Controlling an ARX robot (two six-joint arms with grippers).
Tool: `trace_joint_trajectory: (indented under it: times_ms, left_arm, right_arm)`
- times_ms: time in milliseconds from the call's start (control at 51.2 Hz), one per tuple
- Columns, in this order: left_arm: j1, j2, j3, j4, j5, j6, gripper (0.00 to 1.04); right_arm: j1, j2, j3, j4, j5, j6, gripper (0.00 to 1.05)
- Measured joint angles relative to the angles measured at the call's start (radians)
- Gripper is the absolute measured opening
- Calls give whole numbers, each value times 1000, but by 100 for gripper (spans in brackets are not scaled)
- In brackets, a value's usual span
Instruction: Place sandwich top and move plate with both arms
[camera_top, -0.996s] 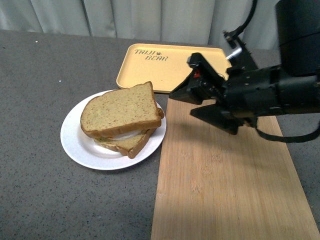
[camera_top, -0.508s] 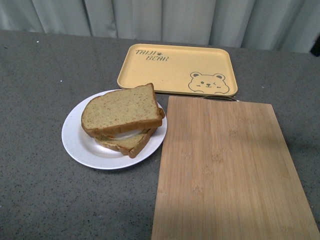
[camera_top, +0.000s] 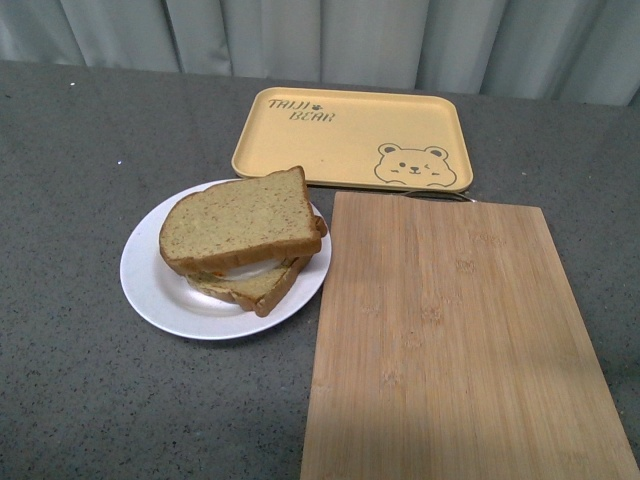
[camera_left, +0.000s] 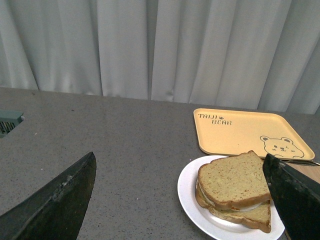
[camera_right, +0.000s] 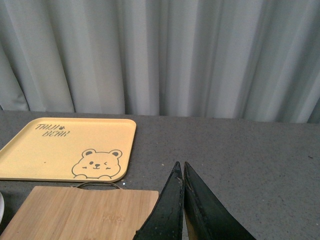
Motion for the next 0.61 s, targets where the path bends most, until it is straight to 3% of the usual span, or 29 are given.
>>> trace_joint_trajectory:
  times_ms: [78, 117, 606]
  left_arm:
    - [0, 0, 0, 0, 0, 0, 98]
    - [0, 0, 0, 0, 0, 0, 98]
    - [0, 0, 0, 0, 0, 0, 98]
  right_arm:
    - [-16, -119, -8, -124, -21, 0, 1]
    - [-58, -208, -14, -202, -81, 0, 1]
    - [-89, -573, -68, -492, -90, 0, 1]
